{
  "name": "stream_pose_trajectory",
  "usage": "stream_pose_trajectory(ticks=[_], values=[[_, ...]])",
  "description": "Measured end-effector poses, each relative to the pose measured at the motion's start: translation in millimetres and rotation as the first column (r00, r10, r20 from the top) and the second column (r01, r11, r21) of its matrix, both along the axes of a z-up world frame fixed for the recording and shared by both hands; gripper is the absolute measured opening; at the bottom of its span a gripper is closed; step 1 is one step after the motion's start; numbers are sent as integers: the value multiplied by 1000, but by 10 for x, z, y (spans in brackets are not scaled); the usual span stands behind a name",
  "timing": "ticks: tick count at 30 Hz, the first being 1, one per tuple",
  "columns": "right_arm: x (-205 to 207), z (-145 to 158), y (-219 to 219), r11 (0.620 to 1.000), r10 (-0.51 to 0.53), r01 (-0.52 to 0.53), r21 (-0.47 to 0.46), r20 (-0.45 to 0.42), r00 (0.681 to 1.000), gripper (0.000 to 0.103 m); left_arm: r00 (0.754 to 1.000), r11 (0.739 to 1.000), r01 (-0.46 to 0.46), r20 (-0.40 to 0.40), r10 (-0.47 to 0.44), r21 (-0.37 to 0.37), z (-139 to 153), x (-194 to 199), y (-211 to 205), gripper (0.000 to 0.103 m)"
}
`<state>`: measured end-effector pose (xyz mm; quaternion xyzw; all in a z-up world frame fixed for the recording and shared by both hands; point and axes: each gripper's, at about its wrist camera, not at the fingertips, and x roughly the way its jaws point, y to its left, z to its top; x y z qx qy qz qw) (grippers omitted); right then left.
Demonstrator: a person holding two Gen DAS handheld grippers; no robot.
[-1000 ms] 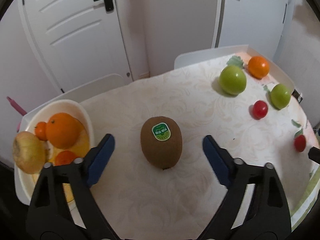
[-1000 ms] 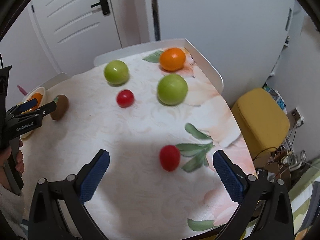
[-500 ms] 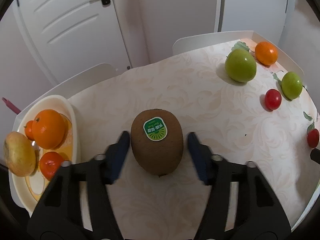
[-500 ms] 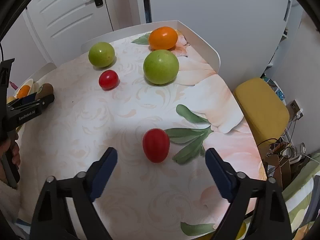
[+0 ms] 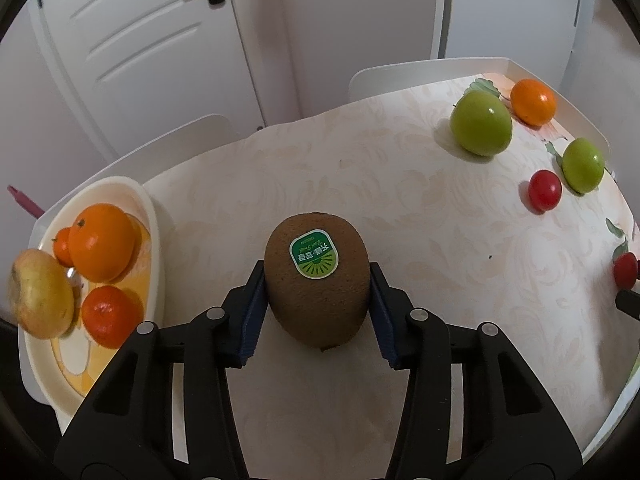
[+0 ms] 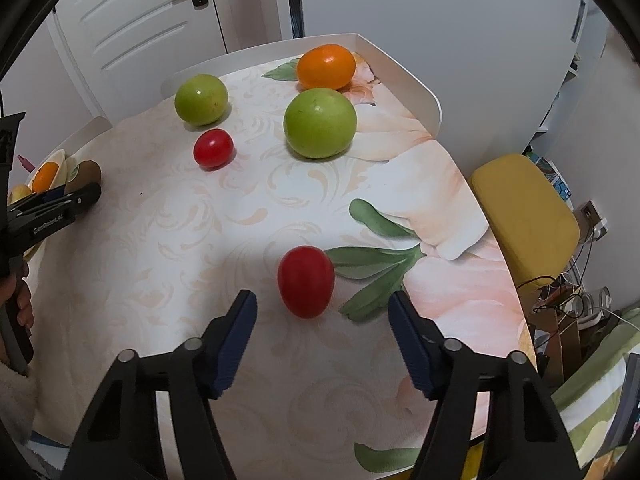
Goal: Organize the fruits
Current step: 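Close the left gripper on the kiwi while the right gripper grasps the red tomato, then carry the kiwi onto the duck plate and release with the left gripper while the right carries the tomato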
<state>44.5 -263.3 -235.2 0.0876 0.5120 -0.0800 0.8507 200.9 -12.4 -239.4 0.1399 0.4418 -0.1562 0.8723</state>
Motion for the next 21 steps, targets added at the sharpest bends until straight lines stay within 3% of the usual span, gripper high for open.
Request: stream_pose_trajectory(ticks=[8, 18, 21], values=[[63, -12, 51, 1000, 22, -22, 1, 1, 1000, 52, 1000, 1000, -5, -5, 5, 1, 14, -85, 23, 51], [102, 16, 55, 999, 39, -39, -19, 2, 999, 26, 1000, 1000, -17, -5, 17, -6, 39, -212, 63, 51], [110, 45, 67, 999, 52, -52, -15, 8, 999, 25, 1000, 1000, -26, -4, 26, -9, 72, -260, 81, 51]])
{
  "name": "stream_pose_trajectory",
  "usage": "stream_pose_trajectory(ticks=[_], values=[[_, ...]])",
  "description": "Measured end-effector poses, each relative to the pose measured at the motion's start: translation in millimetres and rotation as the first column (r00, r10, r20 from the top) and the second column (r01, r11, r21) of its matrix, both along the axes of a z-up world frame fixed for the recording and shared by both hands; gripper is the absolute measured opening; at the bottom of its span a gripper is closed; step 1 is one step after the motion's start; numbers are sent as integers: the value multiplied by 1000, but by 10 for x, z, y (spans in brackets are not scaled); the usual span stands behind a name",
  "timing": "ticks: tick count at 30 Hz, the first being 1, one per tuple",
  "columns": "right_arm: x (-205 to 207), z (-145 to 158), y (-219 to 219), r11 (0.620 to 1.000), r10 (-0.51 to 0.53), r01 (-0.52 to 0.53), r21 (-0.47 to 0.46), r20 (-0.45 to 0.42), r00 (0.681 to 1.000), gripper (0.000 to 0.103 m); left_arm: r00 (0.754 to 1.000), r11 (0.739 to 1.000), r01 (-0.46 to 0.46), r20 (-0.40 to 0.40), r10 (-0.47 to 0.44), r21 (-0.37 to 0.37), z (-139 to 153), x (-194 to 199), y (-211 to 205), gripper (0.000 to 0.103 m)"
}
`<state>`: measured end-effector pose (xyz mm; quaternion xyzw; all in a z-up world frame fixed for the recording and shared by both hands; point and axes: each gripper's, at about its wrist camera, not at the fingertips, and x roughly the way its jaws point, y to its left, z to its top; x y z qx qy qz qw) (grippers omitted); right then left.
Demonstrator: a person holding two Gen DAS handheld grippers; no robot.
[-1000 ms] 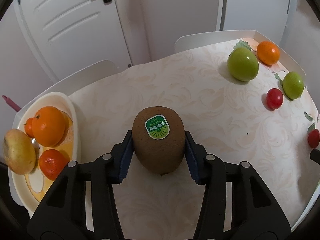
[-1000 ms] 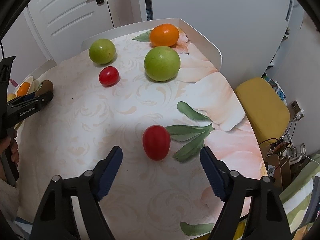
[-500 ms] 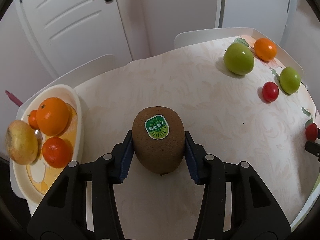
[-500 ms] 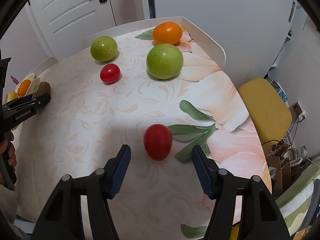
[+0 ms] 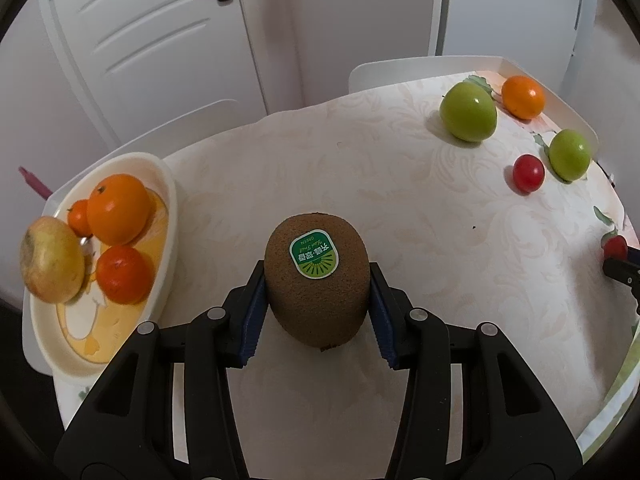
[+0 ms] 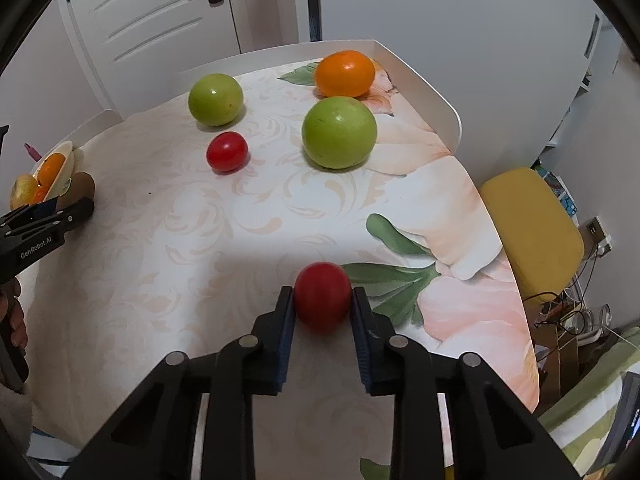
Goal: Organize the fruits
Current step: 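Carry the kiwi onto the duck plate and release with the left gripper while the right carries the tomato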
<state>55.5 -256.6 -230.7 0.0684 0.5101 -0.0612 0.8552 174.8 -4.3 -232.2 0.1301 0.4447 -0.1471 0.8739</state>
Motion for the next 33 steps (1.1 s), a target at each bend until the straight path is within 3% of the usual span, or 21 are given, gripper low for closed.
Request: stream_pose_trajectory(ticks=[19, 25, 33], values=[[70, 512, 307, 984, 177, -177, -3, 90, 980, 25, 987, 988, -138, 76, 143, -73, 661, -402, 409, 51], [226, 768, 543, 963, 265, -268, 2, 125, 956, 25, 973, 977, -198, 101, 206, -84, 898, -499, 674, 51], [476, 1003, 1086, 911, 405, -412, 13, 155, 901, 25, 951, 957, -272, 122, 283, -97, 1102, -523, 1077, 51]])
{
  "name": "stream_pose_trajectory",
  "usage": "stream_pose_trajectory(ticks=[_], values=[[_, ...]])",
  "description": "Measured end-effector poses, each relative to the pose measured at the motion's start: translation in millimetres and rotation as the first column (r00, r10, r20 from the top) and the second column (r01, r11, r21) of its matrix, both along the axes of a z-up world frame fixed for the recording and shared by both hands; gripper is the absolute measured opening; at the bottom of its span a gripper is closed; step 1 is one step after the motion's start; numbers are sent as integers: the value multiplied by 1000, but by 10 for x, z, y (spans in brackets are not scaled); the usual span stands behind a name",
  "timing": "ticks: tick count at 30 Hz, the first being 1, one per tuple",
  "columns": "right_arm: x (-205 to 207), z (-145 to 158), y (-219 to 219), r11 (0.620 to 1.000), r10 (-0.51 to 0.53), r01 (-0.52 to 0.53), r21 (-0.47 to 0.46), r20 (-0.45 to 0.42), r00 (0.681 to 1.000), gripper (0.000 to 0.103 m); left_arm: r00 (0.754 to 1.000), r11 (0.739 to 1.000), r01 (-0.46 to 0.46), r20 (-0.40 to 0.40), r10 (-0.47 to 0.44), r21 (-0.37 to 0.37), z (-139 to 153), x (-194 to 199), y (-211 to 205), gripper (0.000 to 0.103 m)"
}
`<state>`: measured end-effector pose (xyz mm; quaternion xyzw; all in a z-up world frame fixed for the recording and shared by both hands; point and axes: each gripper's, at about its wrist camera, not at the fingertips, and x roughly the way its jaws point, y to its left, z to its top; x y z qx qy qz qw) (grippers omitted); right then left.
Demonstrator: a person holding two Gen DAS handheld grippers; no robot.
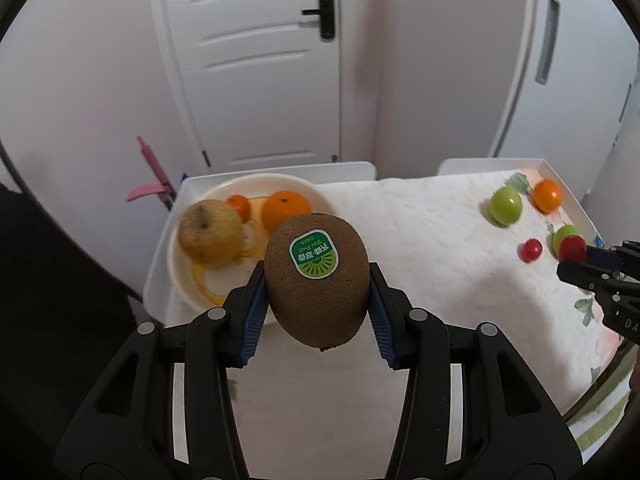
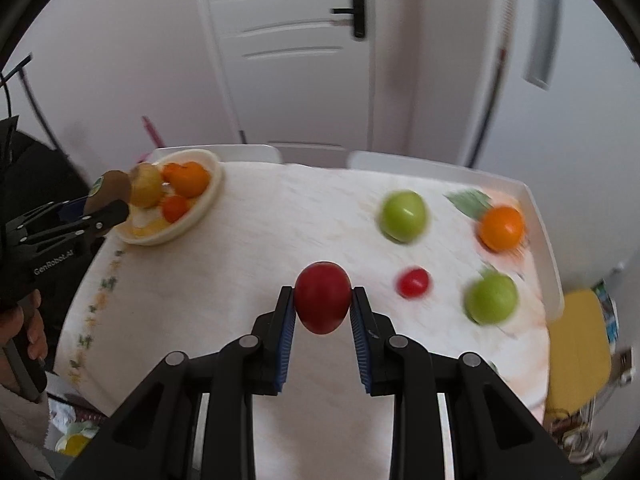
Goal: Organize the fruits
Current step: 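Carry the kiwi onto the duck plate and release with the left gripper while the right carries the tomato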
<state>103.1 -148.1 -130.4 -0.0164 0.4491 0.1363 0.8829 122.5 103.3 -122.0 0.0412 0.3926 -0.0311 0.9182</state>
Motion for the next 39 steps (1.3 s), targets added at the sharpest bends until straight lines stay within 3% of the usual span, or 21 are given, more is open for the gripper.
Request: stream_pose_trajectory(ticks=[13, 22, 31, 39], values=[[330, 135, 930, 982, 184, -185, 31, 18, 983, 25, 998, 998, -69, 6, 69, -9, 50, 113, 618, 51], [602, 64, 1522, 969, 244, -244, 26, 15, 970, 25, 999, 999, -49, -7, 49, -9, -153, 277, 890, 51], [884, -233, 1810, 963, 267, -267, 30, -14, 964, 25, 999, 1000, -18, -36, 18, 0, -528, 503, 920, 51], [1076, -389, 1793, 953, 303, -302, 33, -42, 952, 25, 998, 1000, -11, -68, 10, -5, -707, 613, 743, 51]])
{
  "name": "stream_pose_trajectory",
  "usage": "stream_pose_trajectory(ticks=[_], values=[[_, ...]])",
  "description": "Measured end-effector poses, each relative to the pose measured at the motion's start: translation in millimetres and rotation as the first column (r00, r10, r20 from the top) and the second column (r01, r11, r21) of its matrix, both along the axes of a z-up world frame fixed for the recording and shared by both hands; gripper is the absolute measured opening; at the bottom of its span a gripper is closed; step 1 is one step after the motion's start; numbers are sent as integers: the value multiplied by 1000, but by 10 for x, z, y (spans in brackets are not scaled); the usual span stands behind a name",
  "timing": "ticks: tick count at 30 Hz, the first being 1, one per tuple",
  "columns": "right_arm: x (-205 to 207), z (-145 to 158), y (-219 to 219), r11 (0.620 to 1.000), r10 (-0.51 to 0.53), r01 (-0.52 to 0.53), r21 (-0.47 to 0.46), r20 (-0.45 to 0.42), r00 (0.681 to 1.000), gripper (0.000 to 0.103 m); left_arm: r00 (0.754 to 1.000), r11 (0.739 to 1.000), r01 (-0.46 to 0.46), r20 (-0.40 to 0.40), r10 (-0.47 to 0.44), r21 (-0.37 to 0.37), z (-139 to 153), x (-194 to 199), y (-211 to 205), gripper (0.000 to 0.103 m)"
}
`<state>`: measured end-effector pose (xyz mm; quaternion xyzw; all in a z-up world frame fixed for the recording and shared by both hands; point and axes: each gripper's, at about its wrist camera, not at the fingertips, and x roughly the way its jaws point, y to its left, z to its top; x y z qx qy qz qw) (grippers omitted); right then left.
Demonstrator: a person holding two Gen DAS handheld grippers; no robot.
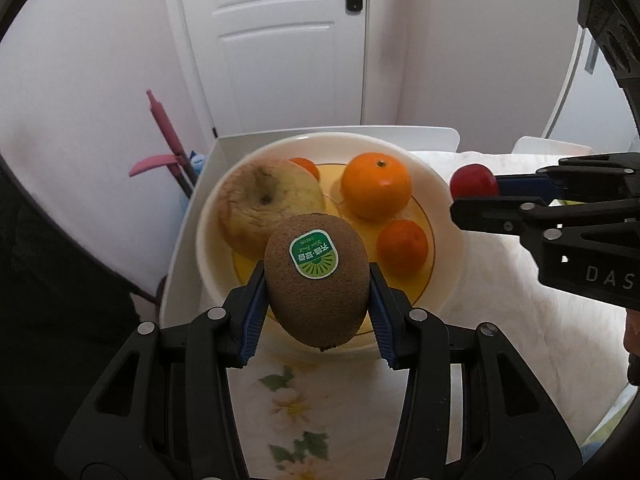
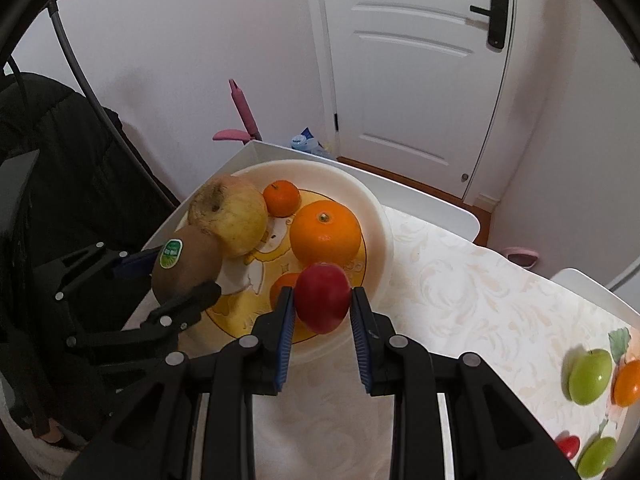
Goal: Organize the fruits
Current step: 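Carry the kiwi onto the duck plate and release with the left gripper while the right carries the tomato, then lower the red tomato onto the duck plate and open the right gripper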
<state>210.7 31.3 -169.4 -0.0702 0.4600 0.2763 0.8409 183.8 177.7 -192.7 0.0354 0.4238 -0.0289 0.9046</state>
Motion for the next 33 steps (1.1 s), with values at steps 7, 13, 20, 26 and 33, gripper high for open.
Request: stream_pose_trajectory(ticks=[7, 13, 20, 26, 33], values=[[113, -58, -90, 999, 32, -32, -3, -14, 999, 25, 1000, 1000, 2, -28, -2, -11, -76, 91, -161, 51], [134, -35, -161, 999, 40, -40, -2, -8, 999, 25, 999, 1000, -30, 13, 30, 10, 14, 47, -197, 103], [127, 6, -216, 999, 52, -52, -2, -1, 999, 25, 997, 997, -66, 35, 65, 39, 187, -74, -168, 103], [127, 22, -202, 997, 83, -83, -8, 1, 997, 25, 992, 992, -123, 17, 123, 28, 254, -253, -67, 103], [163, -24, -97, 989, 147, -147, -19, -5, 989, 25, 985, 985, -174, 14, 174, 1, 296, -480, 50, 103]])
